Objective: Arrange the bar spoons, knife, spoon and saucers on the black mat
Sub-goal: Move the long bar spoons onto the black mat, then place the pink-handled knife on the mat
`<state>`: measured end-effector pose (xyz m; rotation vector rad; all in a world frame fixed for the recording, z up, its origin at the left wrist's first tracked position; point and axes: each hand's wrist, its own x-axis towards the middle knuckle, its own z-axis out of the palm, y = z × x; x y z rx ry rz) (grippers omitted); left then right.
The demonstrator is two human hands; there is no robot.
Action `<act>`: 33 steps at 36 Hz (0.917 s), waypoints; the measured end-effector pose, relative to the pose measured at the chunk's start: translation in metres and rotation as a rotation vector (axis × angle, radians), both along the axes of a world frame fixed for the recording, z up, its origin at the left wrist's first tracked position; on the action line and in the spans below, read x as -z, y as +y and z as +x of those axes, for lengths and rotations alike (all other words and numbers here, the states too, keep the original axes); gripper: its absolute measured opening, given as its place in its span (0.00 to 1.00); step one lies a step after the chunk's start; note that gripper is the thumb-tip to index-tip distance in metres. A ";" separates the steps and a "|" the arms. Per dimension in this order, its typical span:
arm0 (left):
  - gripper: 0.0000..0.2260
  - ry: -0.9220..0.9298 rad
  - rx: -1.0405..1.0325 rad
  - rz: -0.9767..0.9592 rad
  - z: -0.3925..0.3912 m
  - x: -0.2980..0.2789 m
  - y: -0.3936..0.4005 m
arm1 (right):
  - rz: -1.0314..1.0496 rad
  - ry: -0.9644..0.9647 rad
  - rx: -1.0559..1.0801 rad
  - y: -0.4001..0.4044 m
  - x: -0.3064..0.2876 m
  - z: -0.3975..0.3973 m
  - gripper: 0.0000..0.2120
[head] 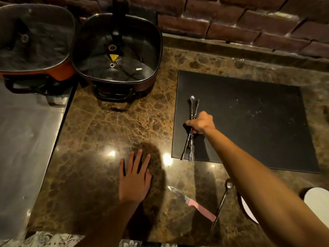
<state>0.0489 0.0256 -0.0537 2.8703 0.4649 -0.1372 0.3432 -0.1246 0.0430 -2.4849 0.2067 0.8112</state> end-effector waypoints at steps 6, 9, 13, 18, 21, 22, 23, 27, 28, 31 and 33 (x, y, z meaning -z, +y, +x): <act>0.25 0.013 0.006 -0.001 -0.001 0.001 0.001 | 0.024 -0.041 0.052 -0.002 0.011 0.010 0.12; 0.25 0.031 0.005 -0.009 -0.001 0.003 0.002 | 0.043 -0.056 0.055 -0.006 0.014 0.009 0.11; 0.25 0.044 0.012 -0.004 -0.001 0.004 0.002 | -0.096 -0.102 0.000 -0.009 0.008 -0.008 0.17; 0.26 0.057 0.027 0.009 -0.001 0.002 0.002 | -0.069 -0.060 -0.014 -0.026 0.004 -0.062 0.12; 0.26 0.063 0.027 -0.006 -0.001 0.001 0.002 | 0.002 0.029 -0.083 -0.046 0.002 -0.108 0.10; 0.26 0.066 0.026 -0.010 -0.001 0.000 0.002 | 0.021 0.054 -0.125 -0.054 0.000 -0.123 0.12; 0.26 0.067 0.027 -0.013 -0.001 0.000 0.002 | 0.028 0.075 -0.176 -0.062 -0.002 -0.138 0.14; 0.27 0.050 0.031 -0.010 -0.001 -0.003 0.002 | -0.061 0.062 -0.374 -0.088 -0.008 -0.190 0.20; 0.27 0.046 0.032 -0.006 -0.001 -0.003 0.002 | -0.085 0.067 -0.406 -0.094 -0.006 -0.200 0.20; 0.26 0.020 0.018 0.013 0.000 -0.001 0.001 | -0.154 0.086 -0.488 -0.105 0.001 -0.226 0.19; 0.25 -0.003 0.013 0.024 -0.001 0.000 0.001 | -0.178 0.049 -0.539 -0.107 0.005 -0.236 0.16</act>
